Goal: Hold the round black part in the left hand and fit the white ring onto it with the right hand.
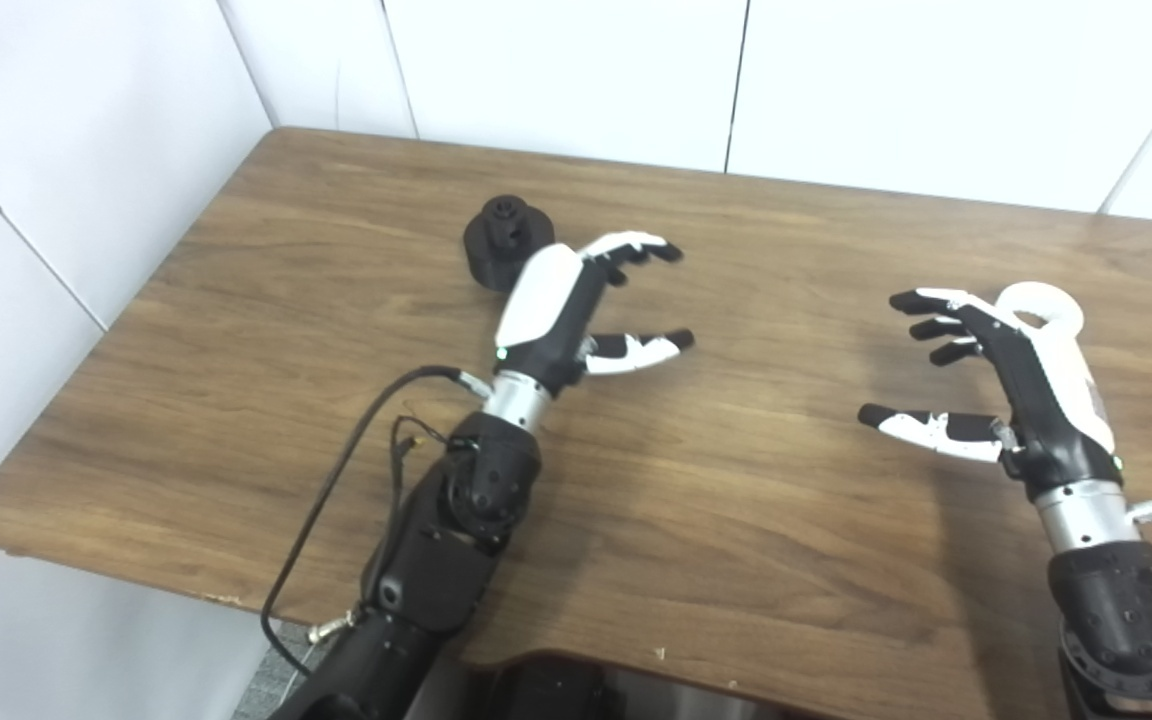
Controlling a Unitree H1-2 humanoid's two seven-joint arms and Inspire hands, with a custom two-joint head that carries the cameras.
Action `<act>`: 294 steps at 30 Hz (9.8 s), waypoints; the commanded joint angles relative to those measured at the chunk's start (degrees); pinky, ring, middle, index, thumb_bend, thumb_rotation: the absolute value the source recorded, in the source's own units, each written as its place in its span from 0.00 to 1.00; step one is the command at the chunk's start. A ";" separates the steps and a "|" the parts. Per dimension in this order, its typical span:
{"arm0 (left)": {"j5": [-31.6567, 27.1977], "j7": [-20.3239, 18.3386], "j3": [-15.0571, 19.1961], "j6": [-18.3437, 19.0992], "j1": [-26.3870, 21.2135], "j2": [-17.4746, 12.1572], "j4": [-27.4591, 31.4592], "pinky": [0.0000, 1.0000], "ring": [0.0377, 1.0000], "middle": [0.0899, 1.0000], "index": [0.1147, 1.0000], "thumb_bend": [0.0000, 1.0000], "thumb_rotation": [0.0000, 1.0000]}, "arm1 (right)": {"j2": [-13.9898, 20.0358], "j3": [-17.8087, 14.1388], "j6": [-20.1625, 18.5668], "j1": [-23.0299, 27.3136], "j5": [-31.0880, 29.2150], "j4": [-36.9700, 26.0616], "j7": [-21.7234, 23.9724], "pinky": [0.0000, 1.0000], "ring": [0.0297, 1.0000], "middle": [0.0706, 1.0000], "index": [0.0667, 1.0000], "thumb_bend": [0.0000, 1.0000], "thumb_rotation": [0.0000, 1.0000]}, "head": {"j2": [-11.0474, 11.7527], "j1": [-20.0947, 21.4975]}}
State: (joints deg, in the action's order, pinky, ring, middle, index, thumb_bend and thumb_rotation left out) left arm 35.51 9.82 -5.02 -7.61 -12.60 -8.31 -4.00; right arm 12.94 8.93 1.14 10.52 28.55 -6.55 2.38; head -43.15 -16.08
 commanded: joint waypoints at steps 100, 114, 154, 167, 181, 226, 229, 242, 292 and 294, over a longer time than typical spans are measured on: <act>3.24 0.71 -2.41 18.66 -14.42 -15.94 -21.19 1.00 1.00 1.00 0.92 1.00 0.50 | 1.05 -1.32 1.93 0.09 -0.91 -2.94 -0.46 0.59 0.69 0.75 0.70 0.76 0.10 | 0.26 0.75; -1.00 2.18 -2.04 15.16 -16.33 -14.73 -24.19 1.00 1.00 1.00 0.81 0.98 0.43 | 1.29 -1.81 0.75 -0.77 -0.37 -4.30 0.34 0.61 0.72 0.76 0.69 0.76 0.11 | -0.25 1.16; -2.20 1.46 -7.25 10.78 -11.13 -11.67 -16.71 1.00 1.00 1.00 0.56 0.91 0.24 | 1.15 -2.71 0.32 0.11 -0.54 -4.64 0.76 0.59 0.71 0.76 0.69 0.75 0.13 | -1.08 2.46; -2.21 -0.16 -10.06 7.69 -7.67 -9.70 -13.80 1.00 1.00 1.00 0.56 0.90 0.27 | 1.37 -2.90 0.32 0.32 -0.16 -4.52 0.70 0.58 0.69 0.75 0.71 0.75 0.15 | -1.17 2.82; -3.08 -7.35 -13.45 7.47 -4.45 -8.60 -6.09 1.00 1.00 1.00 0.57 0.91 0.28 | 0.92 -3.14 -0.37 0.65 -0.25 -4.97 0.56 0.59 0.69 0.76 0.71 0.75 0.16 | -1.50 4.30; -1.78 -17.88 -19.09 -0.45 2.31 -10.30 4.64 1.00 1.00 1.00 0.56 0.96 0.30 | -4.95 0.59 -5.46 0.50 7.08 -7.57 0.25 0.61 0.71 0.75 0.71 0.74 0.24 | -1.85 31.66; -2.12 -18.40 -18.39 -1.15 2.08 -10.48 4.13 1.00 1.00 1.00 0.56 0.95 0.31 | -5.54 0.83 -5.70 0.51 7.41 -7.41 0.30 0.63 0.72 0.75 0.71 0.74 0.22 | -1.74 32.12; -2.43 -19.20 -16.65 -2.31 1.85 -9.87 3.24 1.00 1.00 1.00 0.55 0.96 0.28 | -5.57 0.72 -5.71 0.94 8.13 -7.17 0.14 0.66 0.73 0.76 0.71 0.73 0.22 | -1.22 32.29; -2.10 -18.92 -16.09 -2.98 3.03 -8.62 2.70 1.00 1.00 1.00 0.55 0.96 0.29 | 11.75 1.95 -22.03 22.05 17.50 12.21 15.67 0.96 1.00 1.00 0.92 0.99 0.60 | 0.39 29.87; -2.04 -18.94 -16.09 -2.94 3.10 -8.64 2.75 1.00 1.00 1.00 0.55 0.96 0.30 | 12.34 2.22 -22.83 22.29 17.14 12.60 17.23 0.95 1.00 1.00 0.93 1.00 0.60 | 0.39 29.87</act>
State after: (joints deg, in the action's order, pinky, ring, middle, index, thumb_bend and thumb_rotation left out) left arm 31.67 -9.20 -21.35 -10.56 -9.33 -16.00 -1.33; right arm 23.44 11.21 -21.05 28.96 46.10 6.75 18.49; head -42.71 13.80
